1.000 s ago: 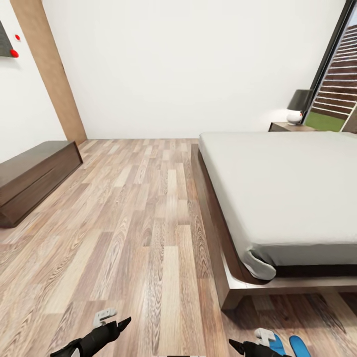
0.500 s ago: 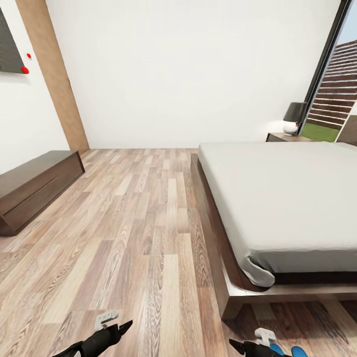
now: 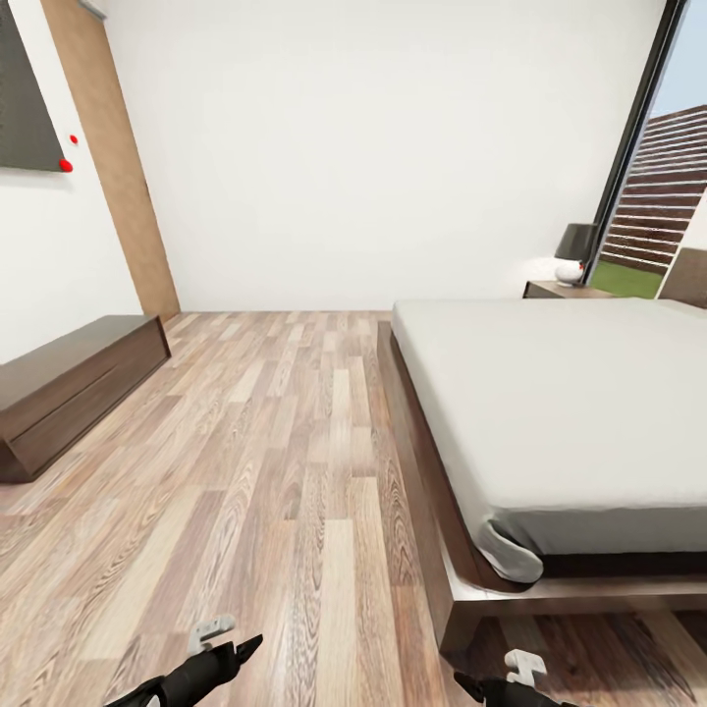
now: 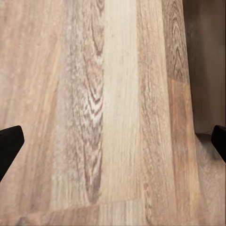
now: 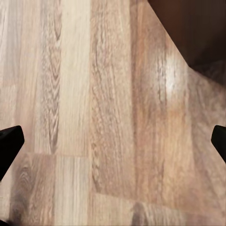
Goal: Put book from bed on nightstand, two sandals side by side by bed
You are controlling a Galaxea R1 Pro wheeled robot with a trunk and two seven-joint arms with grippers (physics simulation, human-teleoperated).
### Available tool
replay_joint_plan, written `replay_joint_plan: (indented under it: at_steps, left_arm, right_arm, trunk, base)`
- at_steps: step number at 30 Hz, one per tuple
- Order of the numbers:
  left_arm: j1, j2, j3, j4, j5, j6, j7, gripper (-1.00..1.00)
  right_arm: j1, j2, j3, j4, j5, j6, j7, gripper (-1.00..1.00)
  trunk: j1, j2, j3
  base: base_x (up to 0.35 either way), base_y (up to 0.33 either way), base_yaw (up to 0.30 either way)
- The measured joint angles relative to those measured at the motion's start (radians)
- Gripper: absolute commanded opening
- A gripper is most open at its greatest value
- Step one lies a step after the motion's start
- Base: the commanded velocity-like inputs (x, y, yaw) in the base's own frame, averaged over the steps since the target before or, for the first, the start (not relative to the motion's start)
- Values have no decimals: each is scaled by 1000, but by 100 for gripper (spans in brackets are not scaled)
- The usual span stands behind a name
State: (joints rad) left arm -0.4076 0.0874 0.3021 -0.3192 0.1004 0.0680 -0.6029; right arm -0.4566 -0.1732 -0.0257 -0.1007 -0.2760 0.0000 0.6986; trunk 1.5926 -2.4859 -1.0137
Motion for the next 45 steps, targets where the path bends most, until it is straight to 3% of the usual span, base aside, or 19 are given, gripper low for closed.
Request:
replay_joint_plan:
  at_steps: [45]
  left_arm:
    - [0,0,0,1,0,0,0,100]
  right_arm:
    - [0,0,0,0,0,0,0,100]
  trunk:
    - [-173,315,141]
  base:
    - [0,0,0]
